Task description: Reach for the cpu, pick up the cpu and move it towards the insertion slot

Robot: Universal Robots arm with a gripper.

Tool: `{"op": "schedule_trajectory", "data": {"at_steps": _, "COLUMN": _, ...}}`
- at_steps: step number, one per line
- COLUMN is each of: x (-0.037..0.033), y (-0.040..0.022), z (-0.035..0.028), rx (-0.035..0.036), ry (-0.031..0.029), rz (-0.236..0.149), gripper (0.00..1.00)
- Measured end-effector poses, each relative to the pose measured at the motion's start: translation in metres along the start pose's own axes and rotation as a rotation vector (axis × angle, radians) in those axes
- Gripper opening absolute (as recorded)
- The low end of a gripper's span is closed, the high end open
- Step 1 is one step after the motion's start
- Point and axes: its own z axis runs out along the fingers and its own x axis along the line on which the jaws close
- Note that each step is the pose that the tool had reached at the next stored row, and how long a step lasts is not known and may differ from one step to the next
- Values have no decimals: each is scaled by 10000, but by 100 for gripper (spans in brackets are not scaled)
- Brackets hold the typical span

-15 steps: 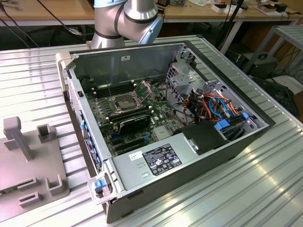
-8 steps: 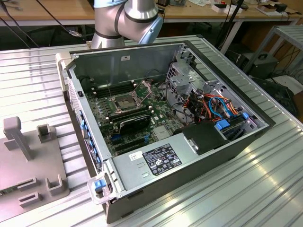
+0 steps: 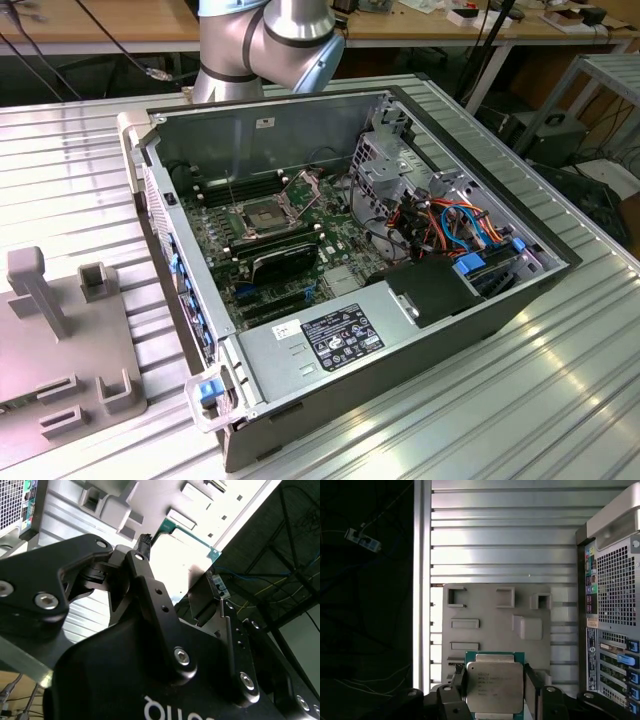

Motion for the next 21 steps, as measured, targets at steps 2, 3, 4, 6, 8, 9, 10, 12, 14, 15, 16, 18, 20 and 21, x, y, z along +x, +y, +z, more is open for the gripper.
{"op": "schedule_trajectory", "data": {"at_steps": 2, "x": -26, "y": 0, "z": -1, "rx": 0, "ry": 0, "rz": 0, "gripper": 55}}
{"op": "schedule_trajectory", "data": {"at_steps": 3, "x": -35, "y": 0, "z": -1, "rx": 0, "ry": 0, "rz": 0, "gripper": 55}}
{"op": "schedule_trajectory", "data": {"at_steps": 4, "x": -52, "y": 0, "z": -1, "rx": 0, "ry": 0, "rz": -1, "gripper": 55}}
{"op": "schedule_trajectory", "data": {"at_steps": 6, "x": -85, "y": 0, "z": -2, "rx": 0, "ry": 0, "rz": 0, "gripper": 55}}
{"op": "schedule_trajectory", "data": {"at_steps": 8, "x": -117, "y": 0, "z": -3, "rx": 0, "ry": -1, "rz": 0, "gripper": 55}}
{"op": "schedule_trajectory", "data": {"at_steps": 9, "x": -127, "y": 0, "z": -3, "rx": 0, "ry": -1, "rz": -1, "gripper": 55}}
{"op": "schedule_trajectory", "data": {"at_steps": 10, "x": -139, "y": 0, "z": -3, "rx": 0, "ry": -1, "rz": -1, "gripper": 55}}
{"op": "schedule_trajectory", "data": {"at_steps": 12, "x": -163, "y": 0, "z": -4, "rx": 0, "ry": 0, "rz": 0, "gripper": 55}}
{"op": "schedule_trajectory", "data": {"at_steps": 14, "x": -186, "y": 0, "z": -5, "rx": 0, "ry": 0, "rz": 0, "gripper": 55}}
{"op": "schedule_trajectory", "data": {"at_steps": 15, "x": -196, "y": 0, "z": -5, "rx": 0, "ry": 0, "rz": 0, "gripper": 55}}
{"op": "schedule_trajectory", "data": {"at_steps": 16, "x": -210, "y": 0, "z": -5, "rx": 0, "ry": -1, "rz": -1, "gripper": 55}}
{"op": "schedule_trajectory", "data": {"at_steps": 18, "x": -233, "y": 0, "z": -6, "rx": 0, "ry": 0, "rz": -1, "gripper": 55}}
{"op": "schedule_trajectory", "data": {"at_steps": 20, "x": -266, "y": 0, "z": -7, "rx": 0, "ry": 0, "rz": 0, "gripper": 55}}
{"op": "schedule_trajectory", "data": {"at_steps": 21, "x": -277, "y": 0, "z": -7, "rx": 0, "ry": -1, "rz": 0, "gripper": 55}}
